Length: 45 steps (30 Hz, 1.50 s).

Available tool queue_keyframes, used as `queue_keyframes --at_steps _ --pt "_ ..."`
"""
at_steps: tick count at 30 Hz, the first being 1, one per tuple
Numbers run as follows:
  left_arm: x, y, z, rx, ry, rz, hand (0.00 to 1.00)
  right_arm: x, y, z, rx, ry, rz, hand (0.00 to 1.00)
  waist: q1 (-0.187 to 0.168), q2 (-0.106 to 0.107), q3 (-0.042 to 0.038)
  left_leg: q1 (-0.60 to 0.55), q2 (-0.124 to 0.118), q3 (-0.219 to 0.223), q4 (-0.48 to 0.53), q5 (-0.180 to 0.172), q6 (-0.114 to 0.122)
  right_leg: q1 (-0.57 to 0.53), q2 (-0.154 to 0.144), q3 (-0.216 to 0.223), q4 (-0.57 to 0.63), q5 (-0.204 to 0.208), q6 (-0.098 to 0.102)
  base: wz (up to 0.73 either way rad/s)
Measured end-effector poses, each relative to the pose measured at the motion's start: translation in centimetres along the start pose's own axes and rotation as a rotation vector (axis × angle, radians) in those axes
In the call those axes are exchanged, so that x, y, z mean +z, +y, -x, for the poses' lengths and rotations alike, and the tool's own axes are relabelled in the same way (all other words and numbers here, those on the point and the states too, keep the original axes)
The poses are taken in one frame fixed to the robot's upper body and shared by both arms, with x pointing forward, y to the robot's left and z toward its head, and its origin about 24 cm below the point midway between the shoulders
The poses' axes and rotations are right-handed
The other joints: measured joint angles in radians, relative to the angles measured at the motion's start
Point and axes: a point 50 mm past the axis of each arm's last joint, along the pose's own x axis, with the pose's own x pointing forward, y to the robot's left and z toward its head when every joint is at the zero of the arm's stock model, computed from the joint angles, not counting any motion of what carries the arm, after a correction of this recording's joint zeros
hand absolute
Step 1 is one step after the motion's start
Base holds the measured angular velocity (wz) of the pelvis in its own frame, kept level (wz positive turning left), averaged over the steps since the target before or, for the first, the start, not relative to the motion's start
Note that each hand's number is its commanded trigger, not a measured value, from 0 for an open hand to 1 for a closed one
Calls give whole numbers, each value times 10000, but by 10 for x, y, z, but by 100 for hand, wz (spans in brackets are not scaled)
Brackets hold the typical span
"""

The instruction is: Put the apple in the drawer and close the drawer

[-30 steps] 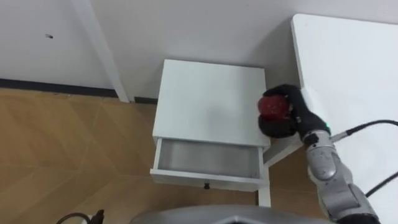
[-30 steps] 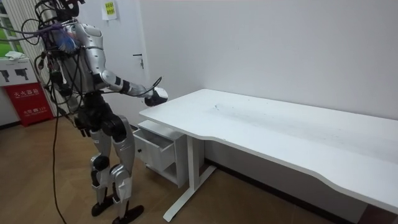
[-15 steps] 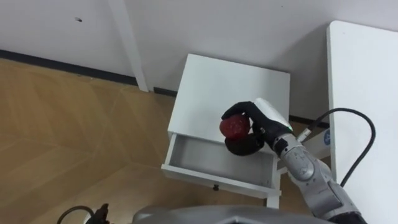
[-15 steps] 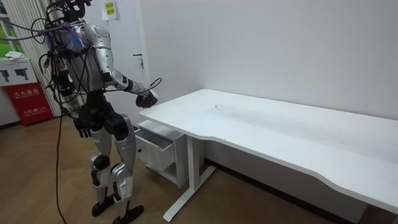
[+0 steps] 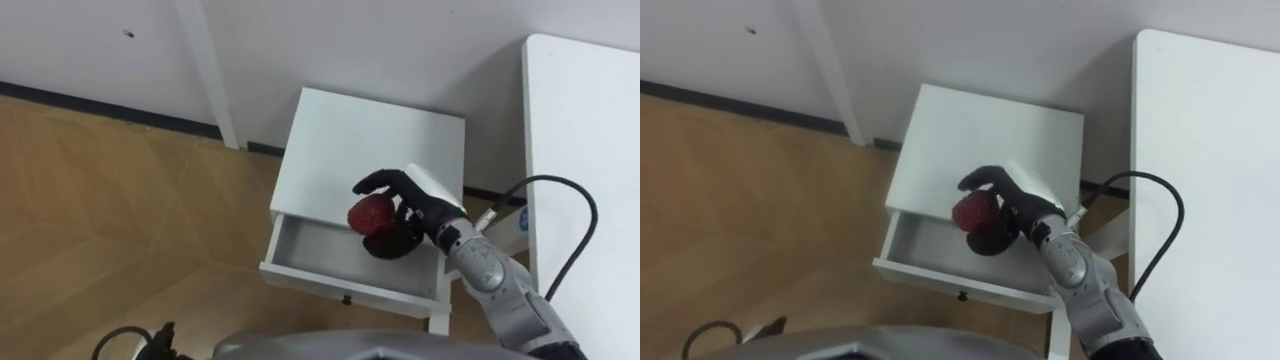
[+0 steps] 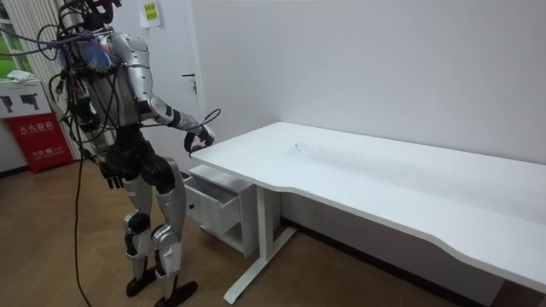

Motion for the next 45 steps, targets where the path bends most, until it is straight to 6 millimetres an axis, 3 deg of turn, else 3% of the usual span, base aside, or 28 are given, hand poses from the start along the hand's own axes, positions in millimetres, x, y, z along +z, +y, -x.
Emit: queue_keyframes --at_steps 9,20,25,33,43,45 --pt "-3 -2 1 -39 124 0 0 -12 10 4 324 545 -168 0 -1 6 -25 -1 12 0 111 0 0 25 -15 1 3 0 0 0" --pt "-5 -2 1 -64 146 -56 0 -16 9 4 225 708 -200 0 -41 -23 -19 -39 -5 -17 131 -1 -1 46 -17 -37 3 -1 1 0" --pt "-6 0 3 149 58 52 0 -46 22 9 171 2011 -414 0 -46 -152 -19 -40 -6 -38 166 -2 0 71 -31 -20 3 0 1 1" --pt "-20 -3 4 372 566 15 0 -115 50 42 -55 5339 -1293 0 -119 -145 -15 6 -13 -27 172 -11 12 134 -50 -43 0 -5 9 0" --pt "-35 0 7 589 1342 601 0 -136 64 62 -572 6524 -709 0 -156 -73 -143 349 -109 -27 118 -70 162 502 -182 -42 52 -44 78 8" --pt "-34 -3 7 523 1513 712 0 -141 60 66 -873 6933 -527 0 -430 -39 -154 260 -236 -8 323 -181 303 382 -412 -79 511 -220 360 30"
